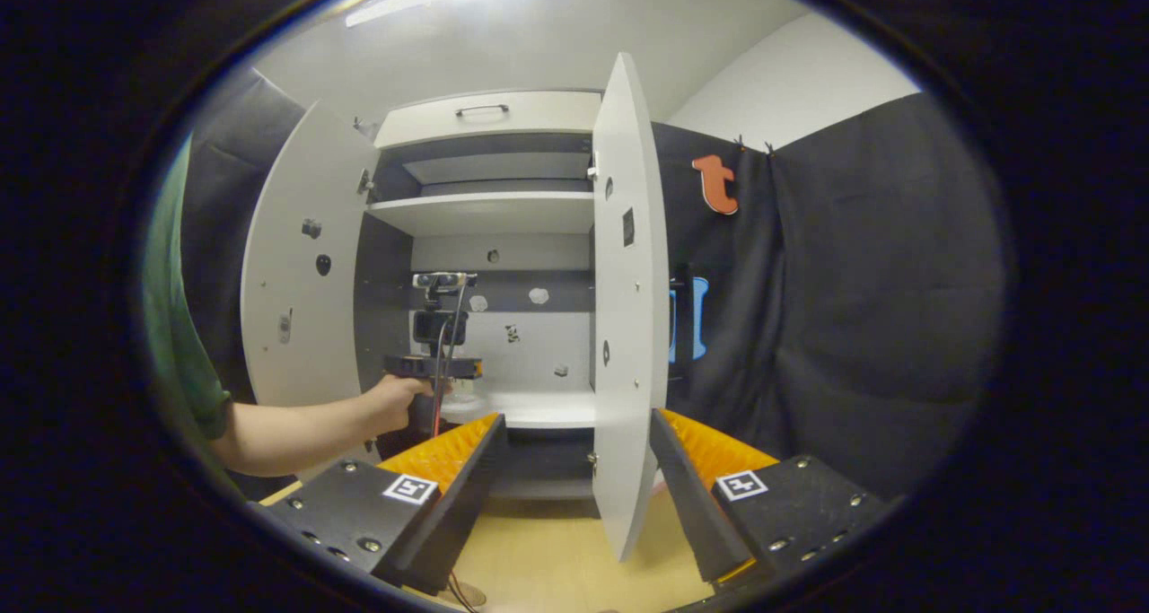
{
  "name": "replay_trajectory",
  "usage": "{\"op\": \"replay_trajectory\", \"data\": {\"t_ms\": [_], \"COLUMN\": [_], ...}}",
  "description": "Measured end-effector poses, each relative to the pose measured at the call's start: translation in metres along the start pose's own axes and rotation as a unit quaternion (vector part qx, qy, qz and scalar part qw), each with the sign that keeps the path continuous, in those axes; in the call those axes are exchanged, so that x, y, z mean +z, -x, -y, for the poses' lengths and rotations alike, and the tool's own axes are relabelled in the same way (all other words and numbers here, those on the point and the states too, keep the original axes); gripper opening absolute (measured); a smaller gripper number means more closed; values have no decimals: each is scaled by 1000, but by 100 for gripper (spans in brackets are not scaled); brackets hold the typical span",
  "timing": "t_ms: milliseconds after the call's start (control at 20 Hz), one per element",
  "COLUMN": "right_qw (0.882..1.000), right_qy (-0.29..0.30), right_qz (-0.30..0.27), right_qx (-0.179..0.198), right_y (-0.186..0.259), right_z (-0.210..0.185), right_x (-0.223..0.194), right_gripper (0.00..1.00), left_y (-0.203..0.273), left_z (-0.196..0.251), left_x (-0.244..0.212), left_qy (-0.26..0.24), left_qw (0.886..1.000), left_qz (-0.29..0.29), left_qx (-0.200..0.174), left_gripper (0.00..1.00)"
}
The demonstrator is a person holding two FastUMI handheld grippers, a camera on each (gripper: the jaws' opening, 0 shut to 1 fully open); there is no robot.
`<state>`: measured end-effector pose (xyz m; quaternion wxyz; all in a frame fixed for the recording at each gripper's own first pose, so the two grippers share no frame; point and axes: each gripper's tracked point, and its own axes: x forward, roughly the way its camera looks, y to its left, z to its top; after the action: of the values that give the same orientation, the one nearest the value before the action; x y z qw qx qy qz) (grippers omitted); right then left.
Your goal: Grasp the bottle in the cabinet with the left hand and place it on the coaster, then close the right door with the right hand and the left door with the left hand.
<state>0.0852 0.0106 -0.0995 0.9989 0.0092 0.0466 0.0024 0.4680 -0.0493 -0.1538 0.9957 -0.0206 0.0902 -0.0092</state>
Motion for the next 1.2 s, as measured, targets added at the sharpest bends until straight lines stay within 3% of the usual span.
{"op": "replay_trajectory", "data": {"t_ms": [200,500,600,750,900,1050,1200], "right_qw": [1000,999,999,999,999,999,1000], "right_qy": [-12,-34,-37,-39,-28,-18,-14], "right_qz": [1,15,18,27,37,26,24], "right_qx": [-6,1,4,10,15,12,9], "right_y": [31,75,92,119,140,151,155], "right_z": [6,7,6,9,18,35,46], "right_x": [-9,1,3,3,1,-6,-8], "right_gripper": [97,97,97,97,97,96,96], "left_y": [57,175,212,261,311,339,356], "left_z": [8,33,33,38,61,52,52], "left_x": [20,51,49,10,-58,-105,-178], "left_qy": [-2,-2,-6,-12,35,-5,-15], "left_qw": [1000,995,993,994,992,992,994], "left_qz": [12,76,97,84,47,83,43], "left_qx": [-18,-67,-66,-64,-111,-95,-98], "left_gripper": [81,80,80,80,80,80,79]}}
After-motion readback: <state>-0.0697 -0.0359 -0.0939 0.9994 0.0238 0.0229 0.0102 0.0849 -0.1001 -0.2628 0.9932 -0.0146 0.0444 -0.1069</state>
